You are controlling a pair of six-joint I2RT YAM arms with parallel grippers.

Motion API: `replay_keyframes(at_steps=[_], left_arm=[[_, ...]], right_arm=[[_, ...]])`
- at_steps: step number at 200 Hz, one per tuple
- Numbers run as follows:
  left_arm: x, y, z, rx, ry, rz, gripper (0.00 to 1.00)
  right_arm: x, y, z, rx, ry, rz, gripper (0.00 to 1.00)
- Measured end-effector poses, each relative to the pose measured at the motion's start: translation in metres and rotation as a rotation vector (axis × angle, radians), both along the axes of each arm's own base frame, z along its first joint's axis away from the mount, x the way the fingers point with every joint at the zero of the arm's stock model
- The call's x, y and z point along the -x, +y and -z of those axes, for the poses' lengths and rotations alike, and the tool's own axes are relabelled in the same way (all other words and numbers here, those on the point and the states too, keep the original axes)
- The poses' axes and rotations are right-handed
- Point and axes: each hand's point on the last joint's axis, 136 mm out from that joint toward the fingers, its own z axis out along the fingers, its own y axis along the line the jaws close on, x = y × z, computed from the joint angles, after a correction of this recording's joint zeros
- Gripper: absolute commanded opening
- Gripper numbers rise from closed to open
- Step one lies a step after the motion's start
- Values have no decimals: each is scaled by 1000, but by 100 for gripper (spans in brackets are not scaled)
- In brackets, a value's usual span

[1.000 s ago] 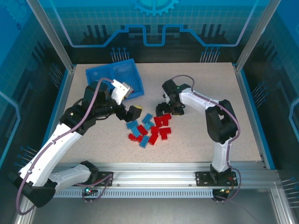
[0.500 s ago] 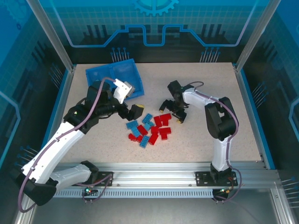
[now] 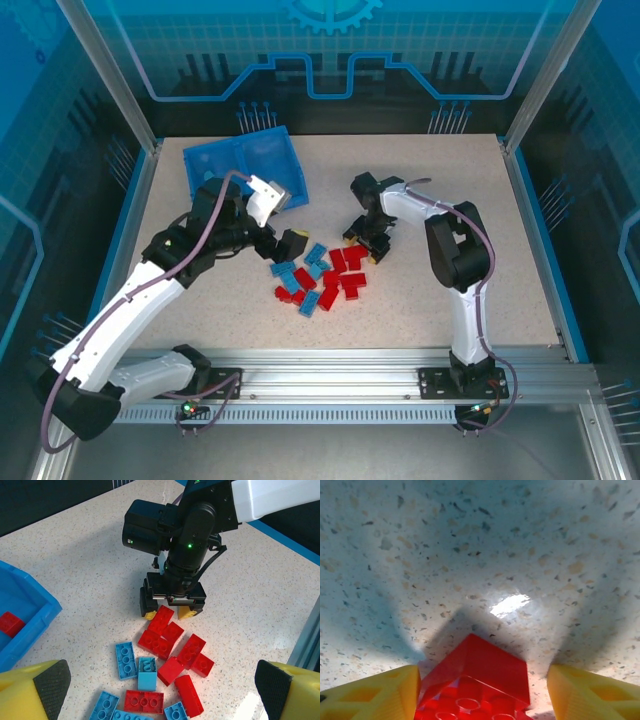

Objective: Sort the legos into containers by color

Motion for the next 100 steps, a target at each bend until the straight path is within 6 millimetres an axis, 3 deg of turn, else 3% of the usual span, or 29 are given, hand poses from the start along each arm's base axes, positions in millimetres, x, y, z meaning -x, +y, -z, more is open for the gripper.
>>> replay_keyframes(at_steps=[22, 66, 100], left_arm=[[0, 2, 2, 1, 0, -11, 99], [-1, 5, 1, -1, -11, -33, 99], [-2, 12, -4, 7, -32, -76, 99]], right_arm=[[4, -4, 2, 18, 23, 2, 43], [4, -12, 1, 18, 37, 15, 33], [-21, -31, -19, 42, -87, -10, 27]])
